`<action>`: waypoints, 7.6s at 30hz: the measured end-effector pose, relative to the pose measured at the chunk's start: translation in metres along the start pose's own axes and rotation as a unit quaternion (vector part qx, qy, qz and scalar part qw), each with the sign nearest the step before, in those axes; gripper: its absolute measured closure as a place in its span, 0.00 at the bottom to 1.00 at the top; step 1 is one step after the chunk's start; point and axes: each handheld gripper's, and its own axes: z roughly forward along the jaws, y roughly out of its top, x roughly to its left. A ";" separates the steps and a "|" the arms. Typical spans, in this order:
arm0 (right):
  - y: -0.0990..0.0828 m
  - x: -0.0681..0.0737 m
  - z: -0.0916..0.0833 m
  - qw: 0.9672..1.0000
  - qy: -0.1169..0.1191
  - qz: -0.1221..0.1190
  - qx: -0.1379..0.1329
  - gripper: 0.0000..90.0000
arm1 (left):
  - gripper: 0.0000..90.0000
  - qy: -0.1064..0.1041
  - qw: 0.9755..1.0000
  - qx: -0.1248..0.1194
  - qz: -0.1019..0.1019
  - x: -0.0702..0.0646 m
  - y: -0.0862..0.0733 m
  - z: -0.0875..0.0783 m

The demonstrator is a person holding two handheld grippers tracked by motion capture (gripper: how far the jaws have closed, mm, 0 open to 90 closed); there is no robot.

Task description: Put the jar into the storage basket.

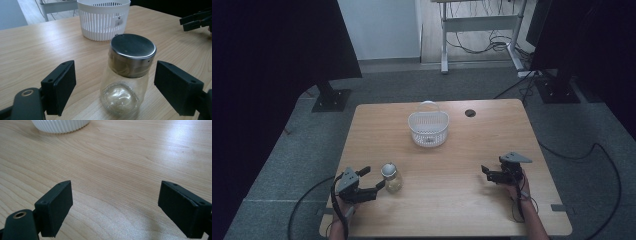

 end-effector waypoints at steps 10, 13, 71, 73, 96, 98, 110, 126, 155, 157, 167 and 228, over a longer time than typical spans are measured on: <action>0.000 0.000 0.000 1.000 0.000 -0.001 0.002 0.13 | 0.20 -0.011 1.000 -0.003 0.001 -0.002 0.001 0.006; 0.000 0.001 0.000 1.000 0.000 -0.001 0.003 0.13 | 0.19 -0.017 1.000 -0.005 -0.001 -0.002 0.001 0.008; 0.001 0.003 0.003 1.000 0.000 -0.015 0.015 0.13 | 0.44 -0.009 0.999 -0.010 0.030 -0.016 0.005 0.050; 0.001 0.003 0.003 1.000 0.000 -0.016 0.016 0.13 | 0.44 -0.009 1.000 -0.012 0.027 -0.016 0.005 0.049; 0.001 -0.001 0.002 1.000 0.004 -0.011 0.010 0.13 | 0.44 -0.008 0.999 -0.024 0.020 -0.016 0.017 0.042; 0.001 -0.002 0.002 1.000 0.006 -0.010 0.009 0.13 | 0.44 -0.010 0.999 -0.024 0.019 -0.016 0.019 0.045; 0.001 -0.003 0.002 1.000 0.013 -0.009 0.007 0.13 | 0.44 -0.022 0.999 -0.035 0.011 -0.015 0.040 0.054; 0.001 -0.001 0.003 1.000 0.016 -0.015 0.011 0.13 | 0.44 -0.018 0.999 -0.042 0.026 -0.011 0.071 0.049; 0.001 -0.001 0.001 1.000 0.018 -0.020 0.011 0.13 | 0.44 -0.012 0.999 -0.023 0.035 -0.008 0.098 0.063; 0.001 -0.001 0.002 1.000 0.020 -0.020 0.012 0.13 | 0.44 -0.009 0.999 -0.023 0.034 -0.007 0.100 0.065; 0.001 -0.001 0.001 1.000 0.022 -0.018 0.009 0.13 | 0.44 -0.009 0.999 -0.022 0.030 -0.005 0.109 0.074; 0.001 0.000 0.002 0.999 0.033 -0.027 0.019 0.13 | 0.44 -0.021 0.998 -0.012 0.055 -0.006 0.166 0.134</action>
